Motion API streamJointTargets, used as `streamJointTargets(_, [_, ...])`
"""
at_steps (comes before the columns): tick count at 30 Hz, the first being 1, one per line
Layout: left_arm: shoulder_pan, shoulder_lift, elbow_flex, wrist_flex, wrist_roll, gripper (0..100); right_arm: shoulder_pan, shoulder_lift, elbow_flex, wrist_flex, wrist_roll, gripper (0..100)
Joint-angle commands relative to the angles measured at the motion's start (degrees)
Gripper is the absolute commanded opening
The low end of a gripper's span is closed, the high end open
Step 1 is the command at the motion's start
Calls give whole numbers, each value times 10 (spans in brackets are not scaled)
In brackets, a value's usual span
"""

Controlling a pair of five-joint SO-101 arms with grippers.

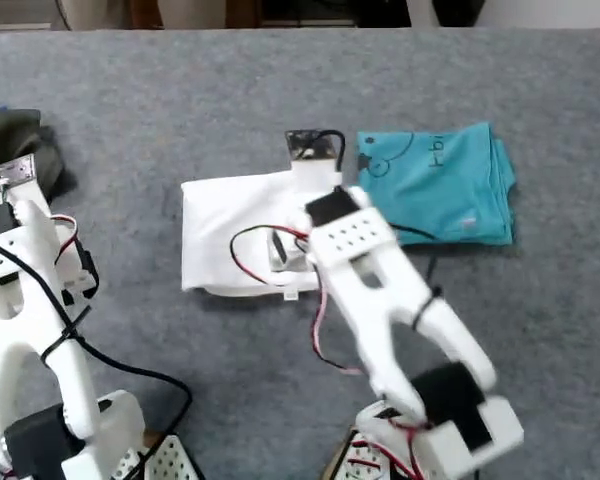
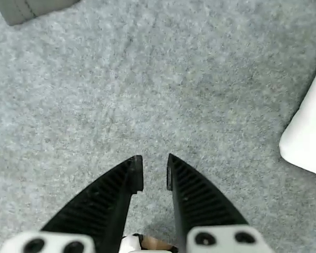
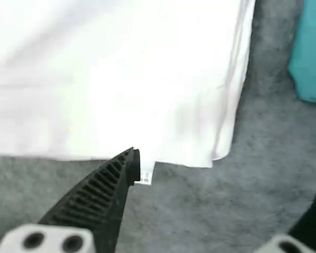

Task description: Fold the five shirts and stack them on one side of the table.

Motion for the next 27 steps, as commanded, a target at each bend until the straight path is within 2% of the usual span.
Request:
streamJointTargets(1, [-10, -19, -3, -1, -4, 96, -11, 62, -48, -13, -52, 495])
streamJointTargets(7, [-12, -19, -3, -4, -4, 96, -9, 153, -92, -45, -60, 482])
streamJointTargets(14, [-13, -19, -3, -3, -4, 96, 11, 240, -96, -103, -62, 247])
streamJointTargets(20, [-13, -19, -4, -2, -4, 96, 12, 265, -96, -98, -53, 148])
streamJointTargets(24, [-14, -19, -4, -2, -4, 96, 12, 255, -99, -77, -19, 16])
streamJointTargets(27, [-14, -19, -3, -2, -4, 96, 21, 229, -107, -44, -8, 12])
